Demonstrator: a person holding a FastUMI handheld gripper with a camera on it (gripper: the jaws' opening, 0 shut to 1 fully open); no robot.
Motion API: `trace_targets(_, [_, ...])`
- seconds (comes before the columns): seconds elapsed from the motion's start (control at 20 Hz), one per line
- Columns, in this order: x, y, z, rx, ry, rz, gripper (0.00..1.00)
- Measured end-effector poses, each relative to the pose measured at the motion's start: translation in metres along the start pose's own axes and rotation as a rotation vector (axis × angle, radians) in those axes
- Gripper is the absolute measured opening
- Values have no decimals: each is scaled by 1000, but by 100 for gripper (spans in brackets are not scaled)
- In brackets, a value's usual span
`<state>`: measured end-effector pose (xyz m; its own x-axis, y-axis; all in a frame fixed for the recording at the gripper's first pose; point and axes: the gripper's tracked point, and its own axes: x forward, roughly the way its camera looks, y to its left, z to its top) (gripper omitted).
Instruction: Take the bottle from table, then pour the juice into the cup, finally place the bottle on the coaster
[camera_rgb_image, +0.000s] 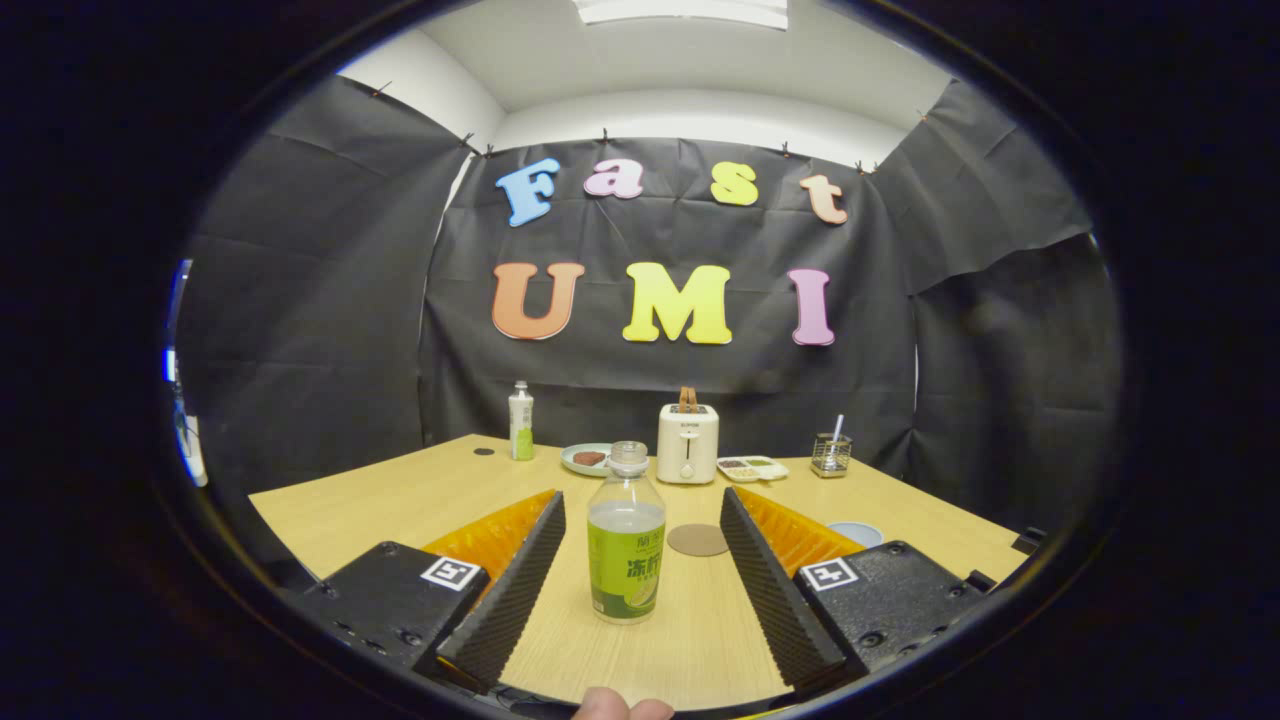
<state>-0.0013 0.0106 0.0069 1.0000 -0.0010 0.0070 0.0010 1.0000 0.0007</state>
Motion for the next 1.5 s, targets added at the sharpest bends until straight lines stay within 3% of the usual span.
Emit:
trace_targets(0.45, [7,6,-11,-7,18,20,100])
trace_targets(1.0, [58,8,-71,12,187,14,100])
trace_targets(1.5, [95,13,-99,-11,299,12,100])
